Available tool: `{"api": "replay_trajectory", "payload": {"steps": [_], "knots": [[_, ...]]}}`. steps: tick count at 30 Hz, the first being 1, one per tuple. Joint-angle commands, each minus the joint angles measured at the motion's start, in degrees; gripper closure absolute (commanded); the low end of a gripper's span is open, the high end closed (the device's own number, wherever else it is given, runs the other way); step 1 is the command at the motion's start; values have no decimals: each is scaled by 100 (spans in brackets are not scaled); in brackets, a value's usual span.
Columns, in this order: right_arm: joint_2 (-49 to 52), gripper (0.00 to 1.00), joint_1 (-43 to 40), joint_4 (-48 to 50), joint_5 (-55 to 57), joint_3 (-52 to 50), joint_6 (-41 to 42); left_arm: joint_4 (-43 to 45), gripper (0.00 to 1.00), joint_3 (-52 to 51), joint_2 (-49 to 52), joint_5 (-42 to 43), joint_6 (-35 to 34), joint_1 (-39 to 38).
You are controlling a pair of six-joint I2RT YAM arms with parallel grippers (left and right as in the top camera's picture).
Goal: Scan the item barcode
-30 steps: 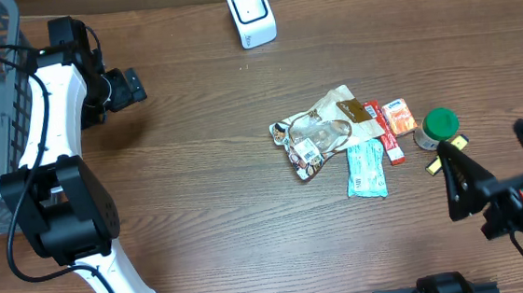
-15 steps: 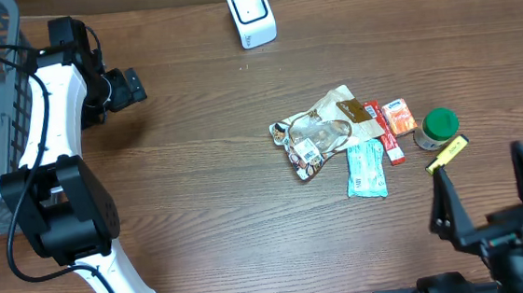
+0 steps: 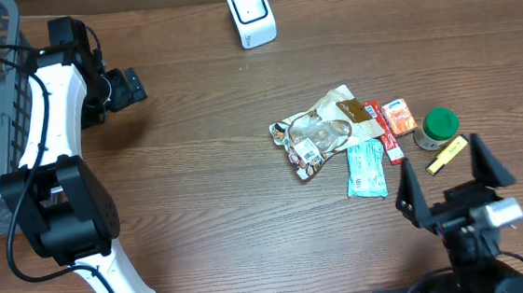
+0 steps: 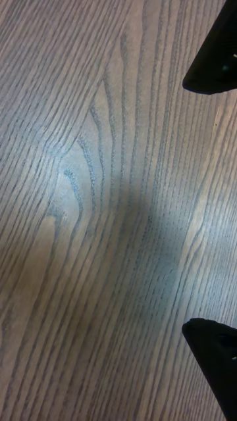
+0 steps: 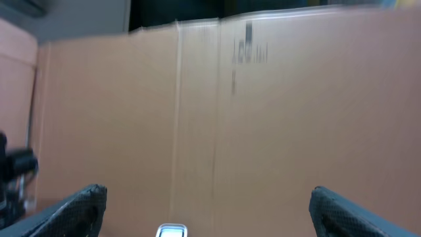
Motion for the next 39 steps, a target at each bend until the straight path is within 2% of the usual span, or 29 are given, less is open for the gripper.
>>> {"api": "replay_trajectory", "payload": {"steps": [1,11,25,39], "knots": [[-63,0,-4,175,-26,-354,22,7,0,114,-238,-15,66,-13],[-63,0,-7,356,-15,-1215,20,7,0,114,-238,-15,66,-13],[-63,0,-7,-1670,-44,-1207,17,7,0,114,-238,-15,63,-13],[-63,0,-7,-1707,-44,-1204,17,7,0,111,-238,-15,66,-13]]}}
